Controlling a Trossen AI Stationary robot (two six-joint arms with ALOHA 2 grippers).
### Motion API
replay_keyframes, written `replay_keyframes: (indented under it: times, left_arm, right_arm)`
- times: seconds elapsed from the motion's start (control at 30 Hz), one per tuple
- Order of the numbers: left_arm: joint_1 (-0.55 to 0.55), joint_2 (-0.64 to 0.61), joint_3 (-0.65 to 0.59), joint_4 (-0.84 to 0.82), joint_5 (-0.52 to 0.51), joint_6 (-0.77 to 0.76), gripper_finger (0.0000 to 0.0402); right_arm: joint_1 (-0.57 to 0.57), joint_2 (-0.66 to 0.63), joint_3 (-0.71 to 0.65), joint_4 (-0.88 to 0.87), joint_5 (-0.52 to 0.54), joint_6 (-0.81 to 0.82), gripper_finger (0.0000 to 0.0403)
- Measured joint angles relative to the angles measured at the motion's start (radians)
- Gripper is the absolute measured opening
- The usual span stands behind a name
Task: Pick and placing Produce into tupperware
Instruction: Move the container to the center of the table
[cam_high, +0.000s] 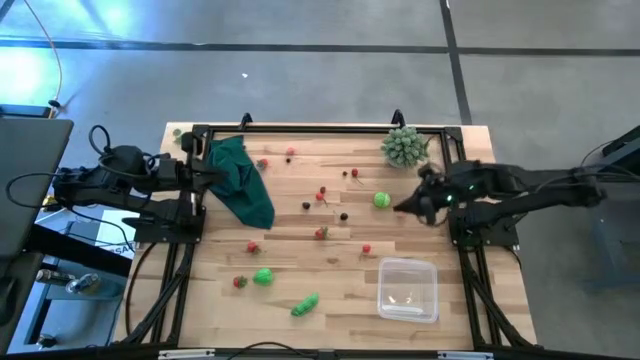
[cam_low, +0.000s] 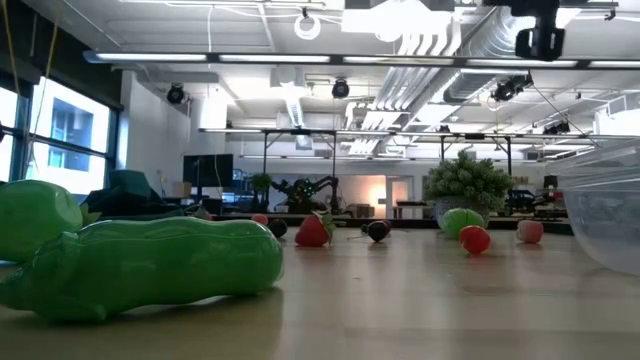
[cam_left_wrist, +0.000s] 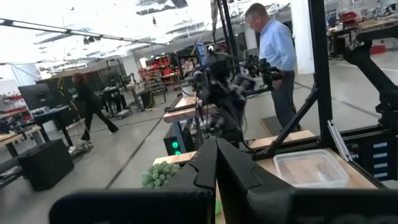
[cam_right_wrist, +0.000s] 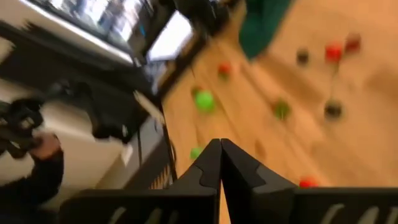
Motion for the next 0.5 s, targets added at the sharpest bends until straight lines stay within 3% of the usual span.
replay_keyframes:
  times: [0.33, 0.5]
  left_arm:
    - [0.0, 0.0, 0.0, -0.05, -0.003, 0.0, 0.0001]
    - [0.0, 0.0, 0.0, -0.084, -0.003, 0.0, 0.0001]
  right_arm:
    - [0.374, 0.245, 0.001, -0.069, 0.13, 0.307, 0.0]
    - [0.491, 0.416, 0.001, -0.125, 0.165, 0.397, 0.0]
